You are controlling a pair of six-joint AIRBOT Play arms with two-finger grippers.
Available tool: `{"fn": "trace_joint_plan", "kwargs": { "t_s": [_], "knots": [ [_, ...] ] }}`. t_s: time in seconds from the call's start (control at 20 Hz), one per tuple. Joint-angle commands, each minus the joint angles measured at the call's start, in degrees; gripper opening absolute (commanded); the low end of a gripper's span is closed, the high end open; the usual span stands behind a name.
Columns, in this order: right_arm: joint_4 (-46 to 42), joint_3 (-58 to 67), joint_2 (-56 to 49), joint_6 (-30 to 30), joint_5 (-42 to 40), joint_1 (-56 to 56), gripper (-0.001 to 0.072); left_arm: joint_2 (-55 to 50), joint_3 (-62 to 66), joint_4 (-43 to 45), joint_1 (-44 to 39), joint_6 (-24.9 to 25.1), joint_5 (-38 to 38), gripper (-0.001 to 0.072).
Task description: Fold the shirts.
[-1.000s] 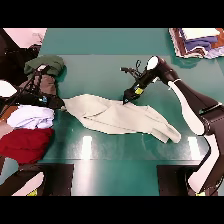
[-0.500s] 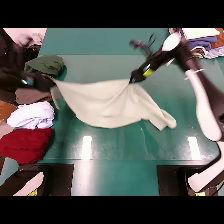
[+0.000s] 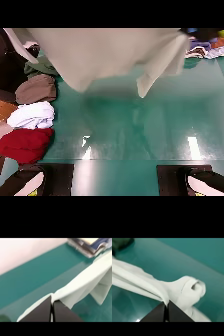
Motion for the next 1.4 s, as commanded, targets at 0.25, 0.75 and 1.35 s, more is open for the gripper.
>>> {"fn": "trace_joint_plan", "kwargs": {
  "t_s": [0.25, 0.75, 1.35],
  "knots": [
    [-1.25, -0.96, 9.22, 10.84, 6.54, -1.53, 0.0013, -0.28, 2.05, -7.45, 0.04, -1.33, -0.02, 0.0023],
    [-1.11, -17.75, -17.16, 8.98, 8.68, -1.62, 0.0014, -24.85, -29.33, -2.60, 0.02, -1.70, -0.87, 0.0024],
    [-0.52, -7.02, -37.31, 7.65, -2.91, -4.04, 0.0498, -39.63, -28.22, -3.30, 1.51, -3.87, 8.74, 0.0501]
  ]
}}
